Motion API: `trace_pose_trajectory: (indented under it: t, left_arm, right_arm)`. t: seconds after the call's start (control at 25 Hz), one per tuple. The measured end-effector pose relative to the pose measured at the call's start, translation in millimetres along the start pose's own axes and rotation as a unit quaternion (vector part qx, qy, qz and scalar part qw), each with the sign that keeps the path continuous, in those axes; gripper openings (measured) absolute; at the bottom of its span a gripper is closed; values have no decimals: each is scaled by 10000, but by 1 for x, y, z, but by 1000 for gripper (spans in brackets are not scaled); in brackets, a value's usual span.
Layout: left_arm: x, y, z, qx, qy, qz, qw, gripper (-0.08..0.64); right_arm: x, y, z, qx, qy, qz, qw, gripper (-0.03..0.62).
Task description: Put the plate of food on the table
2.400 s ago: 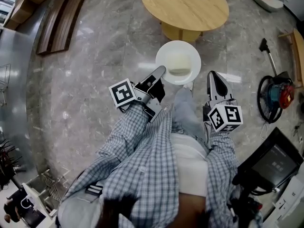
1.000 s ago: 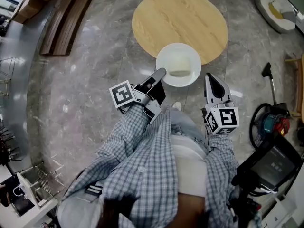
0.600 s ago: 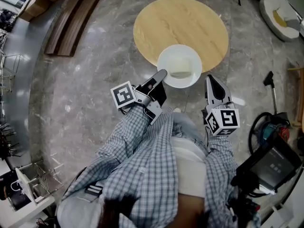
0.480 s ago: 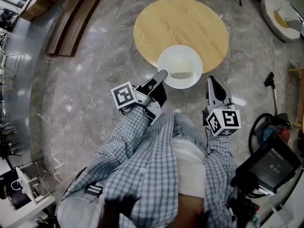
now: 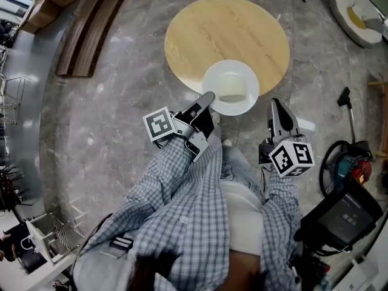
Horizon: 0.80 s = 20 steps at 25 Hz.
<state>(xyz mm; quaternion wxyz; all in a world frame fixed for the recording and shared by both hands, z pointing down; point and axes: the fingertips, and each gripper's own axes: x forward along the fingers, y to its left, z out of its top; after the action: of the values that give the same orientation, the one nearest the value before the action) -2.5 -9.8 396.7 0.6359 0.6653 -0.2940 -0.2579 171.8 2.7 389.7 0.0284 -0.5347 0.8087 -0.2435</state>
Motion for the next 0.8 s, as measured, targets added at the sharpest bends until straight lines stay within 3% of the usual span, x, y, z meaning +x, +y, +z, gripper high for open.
trace_pose_trajectory:
  t: [0.28,0.48,0.6,0.8]
  left_arm:
    - [26,3,19,-147,2,-161,9998,21]
    - [62,4,46,-11,178,-225,9996,21]
    - [73,2,58,18,269,-273,9993,21]
    - [81,1,69,12,333,-315,9989,21]
  right_arm:
    - [18,-9,0,124,94,-176,9997,9]
    - [56,-23,10,304,208,-141,9992,9]
    - [66,-22,17,483,116,-87,9987,9]
    - [79,-10,28,336,-77,68,9994,11]
